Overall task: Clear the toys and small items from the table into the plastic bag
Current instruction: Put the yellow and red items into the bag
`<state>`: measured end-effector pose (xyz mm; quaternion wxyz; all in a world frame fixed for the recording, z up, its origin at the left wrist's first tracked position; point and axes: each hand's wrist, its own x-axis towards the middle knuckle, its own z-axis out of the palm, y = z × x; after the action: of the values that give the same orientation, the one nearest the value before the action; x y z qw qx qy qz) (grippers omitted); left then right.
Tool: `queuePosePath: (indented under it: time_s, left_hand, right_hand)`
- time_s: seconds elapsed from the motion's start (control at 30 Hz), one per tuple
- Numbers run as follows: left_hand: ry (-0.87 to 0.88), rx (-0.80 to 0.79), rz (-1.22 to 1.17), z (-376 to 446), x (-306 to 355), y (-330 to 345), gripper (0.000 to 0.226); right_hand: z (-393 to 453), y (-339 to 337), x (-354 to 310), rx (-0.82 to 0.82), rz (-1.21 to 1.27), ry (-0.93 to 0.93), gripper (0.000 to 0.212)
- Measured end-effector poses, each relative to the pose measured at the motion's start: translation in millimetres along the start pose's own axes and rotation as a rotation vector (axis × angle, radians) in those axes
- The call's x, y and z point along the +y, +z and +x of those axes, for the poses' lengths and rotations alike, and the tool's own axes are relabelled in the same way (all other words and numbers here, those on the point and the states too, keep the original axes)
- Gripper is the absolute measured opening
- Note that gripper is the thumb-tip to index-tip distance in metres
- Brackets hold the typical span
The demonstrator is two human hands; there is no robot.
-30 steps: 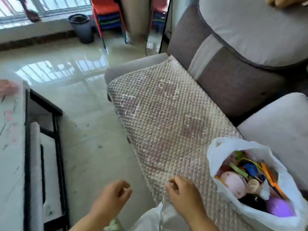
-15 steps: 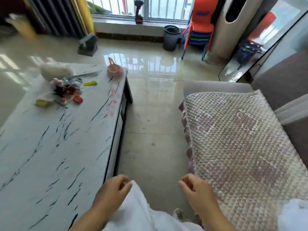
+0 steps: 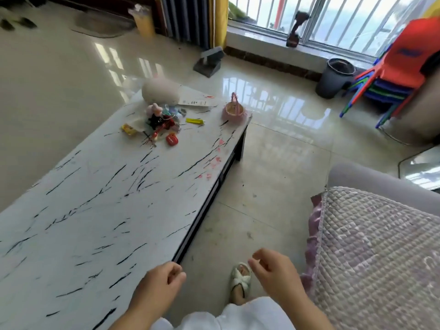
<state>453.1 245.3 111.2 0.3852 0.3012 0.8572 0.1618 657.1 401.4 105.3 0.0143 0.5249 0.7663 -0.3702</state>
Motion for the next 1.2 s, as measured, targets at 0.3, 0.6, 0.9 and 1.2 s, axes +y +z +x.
queuePosePath:
  time_s: [0.3,0.6,0.9,1.2]
  left_hand:
    - [-0.130,0.091,-0.117,70,75,-10,0.008]
    - [-0.298,0.093,-0.203,155,102,-32,0.006]
    - [-0.240,0.117,-0.179,283,139,-93,0.006]
    - [-0.350,0.129,-0.202,405,151,-127,0.019]
  right_hand:
    - [114,-49,-9,-0.154,-0.077,-0.107,0.015]
    - [232,-77,-44,-0.265,-0.144,-0.123,0.013]
    - [363,-97,-99,-0.226,-0.177,-0.171,0.015]
    - [494,-77,-154,-0.324,-0.206,-0.294,0.022]
